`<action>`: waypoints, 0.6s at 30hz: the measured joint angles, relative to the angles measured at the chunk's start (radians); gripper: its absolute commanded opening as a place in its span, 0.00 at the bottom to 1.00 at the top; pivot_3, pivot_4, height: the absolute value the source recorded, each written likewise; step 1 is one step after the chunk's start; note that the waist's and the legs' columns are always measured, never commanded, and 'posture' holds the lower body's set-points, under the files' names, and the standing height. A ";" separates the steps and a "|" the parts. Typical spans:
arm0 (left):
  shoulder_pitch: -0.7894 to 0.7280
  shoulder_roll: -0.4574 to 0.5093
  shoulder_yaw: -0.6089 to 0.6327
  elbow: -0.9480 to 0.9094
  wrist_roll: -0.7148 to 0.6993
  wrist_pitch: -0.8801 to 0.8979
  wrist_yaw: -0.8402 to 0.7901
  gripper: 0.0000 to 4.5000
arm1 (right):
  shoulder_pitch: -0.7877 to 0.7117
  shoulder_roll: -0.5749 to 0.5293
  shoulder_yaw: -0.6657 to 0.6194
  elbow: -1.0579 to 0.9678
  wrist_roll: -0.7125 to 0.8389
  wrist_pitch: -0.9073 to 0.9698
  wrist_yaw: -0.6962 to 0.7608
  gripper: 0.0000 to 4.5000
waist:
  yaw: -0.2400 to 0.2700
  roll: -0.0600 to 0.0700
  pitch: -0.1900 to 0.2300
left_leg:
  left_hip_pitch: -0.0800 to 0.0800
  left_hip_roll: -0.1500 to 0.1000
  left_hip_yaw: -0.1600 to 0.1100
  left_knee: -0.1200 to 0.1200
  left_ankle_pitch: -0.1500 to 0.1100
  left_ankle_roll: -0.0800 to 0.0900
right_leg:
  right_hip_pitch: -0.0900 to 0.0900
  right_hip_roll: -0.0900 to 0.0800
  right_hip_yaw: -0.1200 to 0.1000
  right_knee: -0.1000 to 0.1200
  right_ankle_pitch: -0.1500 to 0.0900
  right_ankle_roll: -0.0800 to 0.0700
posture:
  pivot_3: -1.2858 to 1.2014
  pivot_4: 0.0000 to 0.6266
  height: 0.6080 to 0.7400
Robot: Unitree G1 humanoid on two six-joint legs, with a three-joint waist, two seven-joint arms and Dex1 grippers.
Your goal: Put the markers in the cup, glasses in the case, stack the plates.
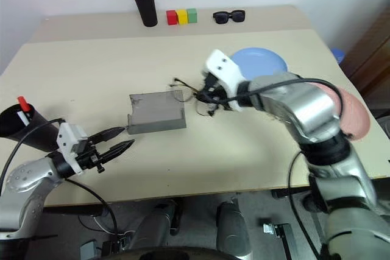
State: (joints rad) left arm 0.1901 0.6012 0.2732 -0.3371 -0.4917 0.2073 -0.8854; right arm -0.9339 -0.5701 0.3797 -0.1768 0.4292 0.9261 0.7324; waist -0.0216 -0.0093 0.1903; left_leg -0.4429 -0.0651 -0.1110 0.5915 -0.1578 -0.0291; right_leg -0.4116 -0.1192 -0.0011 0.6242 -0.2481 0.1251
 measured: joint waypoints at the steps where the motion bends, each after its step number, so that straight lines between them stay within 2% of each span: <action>1: 0.014 -0.001 0.008 -0.004 -0.003 0.003 0.004 0.52 | -0.024 0.039 0.031 0.051 -0.032 -0.035 0.007 0.01 | 0.000 0.000 0.000 | 0.000 0.000 0.000 0.000 0.000 0.000 | 0.000 0.000 0.000 0.000 0.000 0.000 | 0.52 0.24 1.00; 5: 0.068 -0.003 0.044 -0.048 -0.032 0.024 0.024 0.52 | -0.094 0.145 0.123 0.242 -0.136 -0.168 0.061 0.01 | 0.008 0.000 0.000 | 0.000 -0.001 -0.001 0.000 0.000 0.000 | -0.003 0.000 0.000 0.000 0.000 0.000 | 0.52 0.24 1.00; 9: 0.094 -0.002 0.065 -0.091 -0.052 0.045 0.043 0.52 | -0.127 0.212 0.150 0.388 -0.213 -0.267 0.120 0.01 | 0.007 0.000 0.000 | 0.000 -0.001 -0.001 0.000 -0.001 -0.002 | -0.004 0.000 0.000 0.001 0.001 0.000 | 0.52 0.24 1.00; 18: 0.107 -0.002 0.069 -0.150 -0.088 0.090 0.091 0.52 | -0.081 0.243 0.175 0.447 -0.307 -0.315 0.210 0.01 | 0.002 0.000 0.000 | 0.000 -0.004 0.000 -0.001 0.000 -0.002 | -0.007 0.001 0.000 0.006 0.001 0.000 | 0.52 0.24 1.00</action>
State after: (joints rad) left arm 0.2976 0.5991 0.3417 -0.4873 -0.5795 0.2973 -0.7945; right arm -1.0146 -0.3276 0.5544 0.2701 0.1221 0.6108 0.9423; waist -0.0193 -0.0094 0.1904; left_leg -0.4429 -0.0693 -0.1111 0.5909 -0.1581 -0.0311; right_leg -0.4190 -0.1181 -0.0007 0.6304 -0.2475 0.1256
